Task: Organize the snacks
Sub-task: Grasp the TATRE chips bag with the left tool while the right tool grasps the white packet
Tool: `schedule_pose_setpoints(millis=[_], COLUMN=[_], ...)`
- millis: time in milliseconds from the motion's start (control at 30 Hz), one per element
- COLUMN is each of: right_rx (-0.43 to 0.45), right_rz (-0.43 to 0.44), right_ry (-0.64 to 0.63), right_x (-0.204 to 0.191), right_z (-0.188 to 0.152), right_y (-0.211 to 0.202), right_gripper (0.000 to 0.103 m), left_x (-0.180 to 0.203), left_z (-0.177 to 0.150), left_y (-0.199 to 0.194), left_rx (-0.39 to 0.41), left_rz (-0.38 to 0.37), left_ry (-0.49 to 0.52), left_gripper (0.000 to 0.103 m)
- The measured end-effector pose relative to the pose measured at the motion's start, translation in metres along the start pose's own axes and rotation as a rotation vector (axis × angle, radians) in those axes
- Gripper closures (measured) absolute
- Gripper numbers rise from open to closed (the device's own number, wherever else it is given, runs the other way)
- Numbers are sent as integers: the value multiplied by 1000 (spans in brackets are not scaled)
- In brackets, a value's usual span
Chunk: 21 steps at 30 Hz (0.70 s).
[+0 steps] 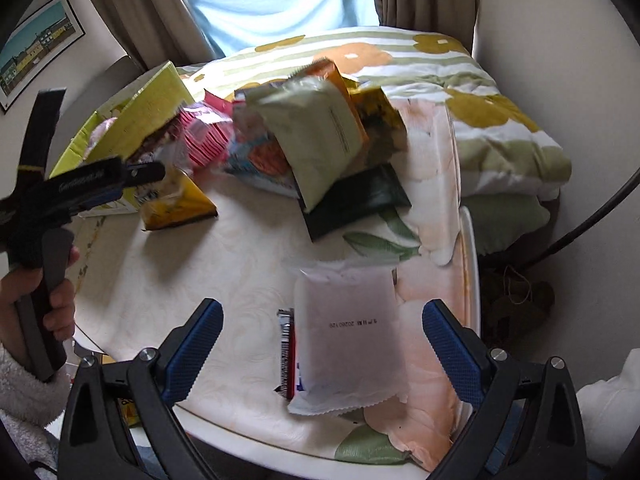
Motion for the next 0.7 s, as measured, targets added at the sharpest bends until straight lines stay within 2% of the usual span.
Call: schedule_pose_setpoints(millis=[300,367,433,467,500,700], right_rx=[-15,-13,-16,-19,-20,-23], right_rz=[10,10,10,11,14,12], right_ry=[-11,-10,-3,6,14,7], right_x=[3,5,8,10,11,11], right_z=[-7,-9,-9,-10,-10,-13], right_y=[21,24,27,28,29,32], right_gripper=[4,10,15,19,19,27], left_x=[-10,-12,-12,-12,-12,-13], left_z=[5,6,6,4,4,1], left_y=[31,34,37,38,39,42], left_rx=[3,4,4,-2,-5,-10], left_rz=[46,33,16,2,-6,2], left_ry=[-9,-18,-26,-30,-32,-19], left_gripper=[6,7,16,27,33,44])
Point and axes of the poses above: each gripper's, at about its wrist camera, not at the fingertips, and y roughly the way its jaws point, x to its right, z to its top, the point moved 5 cm from there along y, roughly the way its jaws point, and after that the axes turned 2 degrees about -x, right-handed, at the moved point
